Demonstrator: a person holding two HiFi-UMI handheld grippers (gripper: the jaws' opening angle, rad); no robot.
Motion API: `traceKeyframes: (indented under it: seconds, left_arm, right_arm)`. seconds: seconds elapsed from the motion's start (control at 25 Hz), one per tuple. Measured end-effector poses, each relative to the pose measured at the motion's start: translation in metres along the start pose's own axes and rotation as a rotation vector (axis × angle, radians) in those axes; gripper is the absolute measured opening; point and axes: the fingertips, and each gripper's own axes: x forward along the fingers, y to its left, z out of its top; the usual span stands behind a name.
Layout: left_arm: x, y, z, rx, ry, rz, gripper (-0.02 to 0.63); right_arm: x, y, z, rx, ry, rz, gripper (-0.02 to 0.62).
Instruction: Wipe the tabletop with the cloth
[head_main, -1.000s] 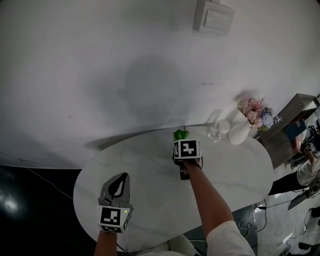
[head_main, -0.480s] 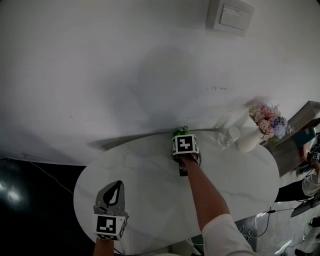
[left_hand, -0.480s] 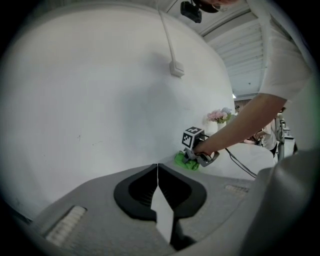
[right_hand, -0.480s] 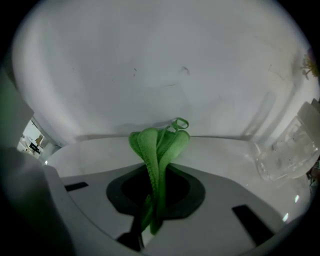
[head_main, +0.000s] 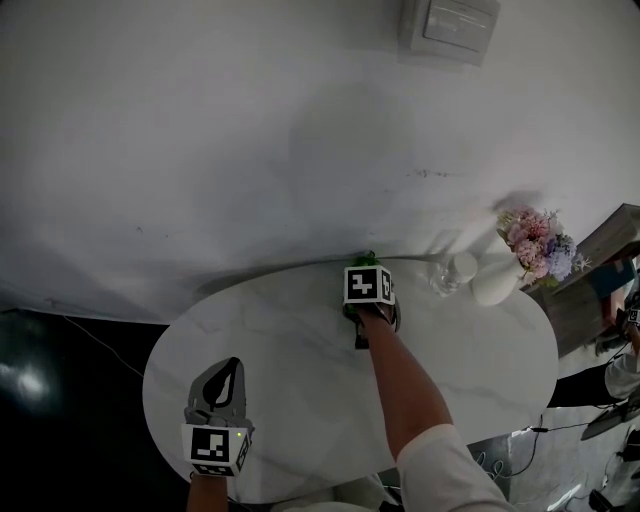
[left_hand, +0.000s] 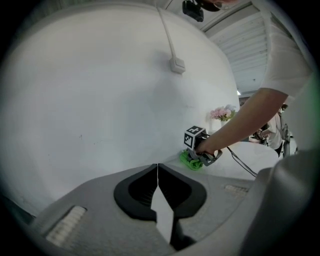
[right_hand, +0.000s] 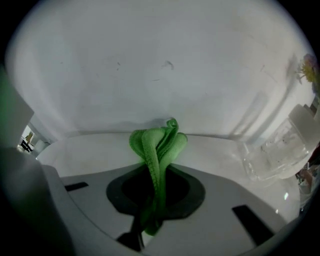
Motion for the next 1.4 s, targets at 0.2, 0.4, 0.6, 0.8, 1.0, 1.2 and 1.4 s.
traceKeyframes:
  seconds: [0.2, 0.4, 0.6, 0.8, 1.0, 1.2, 1.4]
  left_arm:
    - [-0.001, -0.007, 0.002, -0.001, -0.001, 0.008, 0.02]
    - [-0.001, -0.017, 0.005, 0.003, -0.003, 0.005, 0.02]
    - [-0.001, -0.029, 0.014, 0.013, -0.013, -0.01, 0.02]
    - [-0.001, -0.04, 0.019, 0.024, -0.021, -0.026, 0.02]
    - [0.002, -0.056, 0.025, 0.032, -0.028, -0.053, 0.02]
    - [0.005, -0.073, 0.033, 0.047, -0.044, -0.087, 0.02]
    - [0.009, -0.084, 0.043, 0.059, -0.059, -0.108, 0.02]
  right_arm:
    - [-0.004, -0.021, -0.007, 0.069, -0.005, -0.018, 0.043]
    - [-0.009, -0.04, -0.019, 0.163, 0.001, -0.027, 0.043]
    - [-0.017, -0.058, -0.034, 0.23, 0.011, -0.043, 0.043]
    - [-0.025, -0.072, -0.049, 0.28, 0.01, -0.05, 0.043]
    - [-0.032, -0.086, -0.064, 0.353, 0.011, -0.047, 0.043]
    - [-0.04, -0.098, -0.081, 0.423, 0.012, -0.046, 0.043]
    - [-0.048, -0.109, -0.096, 0.457, 0.015, -0.057, 0.043]
